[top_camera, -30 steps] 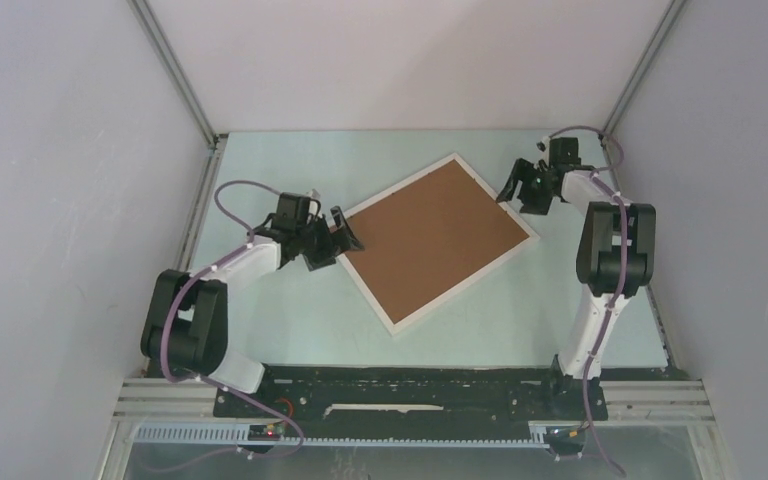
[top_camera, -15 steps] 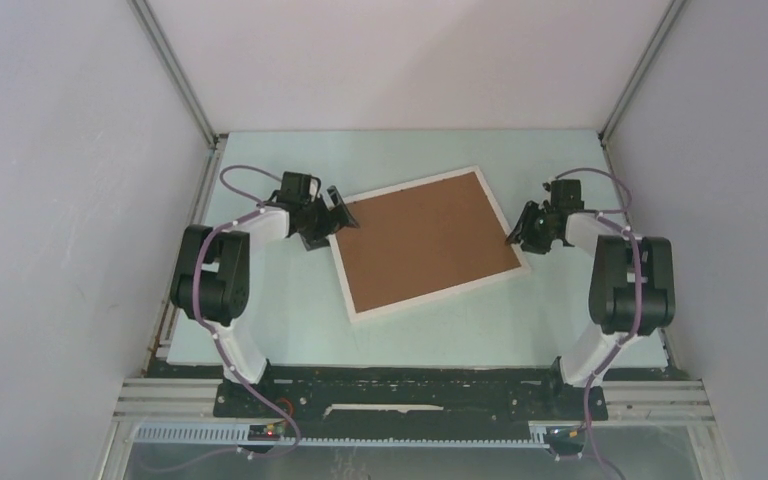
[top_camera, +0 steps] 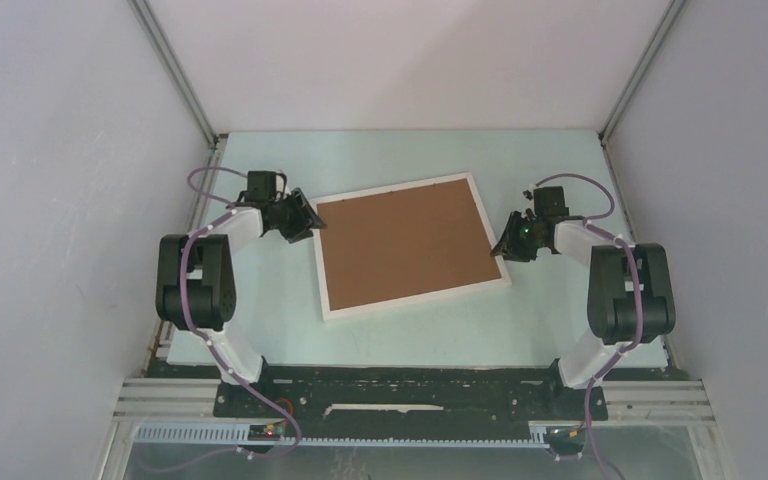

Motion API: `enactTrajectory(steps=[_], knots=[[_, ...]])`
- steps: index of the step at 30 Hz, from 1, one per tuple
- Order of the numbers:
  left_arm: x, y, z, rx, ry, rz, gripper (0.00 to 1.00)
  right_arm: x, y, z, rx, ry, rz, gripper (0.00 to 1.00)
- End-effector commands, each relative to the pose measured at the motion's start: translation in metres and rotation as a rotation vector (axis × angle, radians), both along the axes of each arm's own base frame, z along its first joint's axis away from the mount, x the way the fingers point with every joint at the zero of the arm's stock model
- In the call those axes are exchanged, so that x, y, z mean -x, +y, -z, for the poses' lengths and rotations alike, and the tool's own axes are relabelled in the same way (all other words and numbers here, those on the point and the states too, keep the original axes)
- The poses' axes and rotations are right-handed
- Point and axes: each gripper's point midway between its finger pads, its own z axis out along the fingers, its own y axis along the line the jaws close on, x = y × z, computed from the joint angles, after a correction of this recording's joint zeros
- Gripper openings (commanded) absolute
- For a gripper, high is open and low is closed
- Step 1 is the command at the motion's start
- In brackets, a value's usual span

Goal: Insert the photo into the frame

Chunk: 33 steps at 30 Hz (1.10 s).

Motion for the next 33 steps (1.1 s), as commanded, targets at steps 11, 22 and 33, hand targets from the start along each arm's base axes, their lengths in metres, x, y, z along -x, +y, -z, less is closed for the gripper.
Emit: enactTrajectory(steps=[11,22,33], knots=[[0.006,0.035,-0.007,-0.015,-0.043,-0.077,0.57,0.005,0.021,0.005,-0.050,0.046,-0.071,0.29],[0.002,0.040,0.004,0.018,-0.014,-0.088,0.53,0.006,0.025,0.005,-0.052,0.047,-0.089,0.26],[-0.006,0.037,0.018,0.036,0.020,-0.088,0.51,0.006,0.027,0.001,-0.056,0.038,-0.102,0.24]])
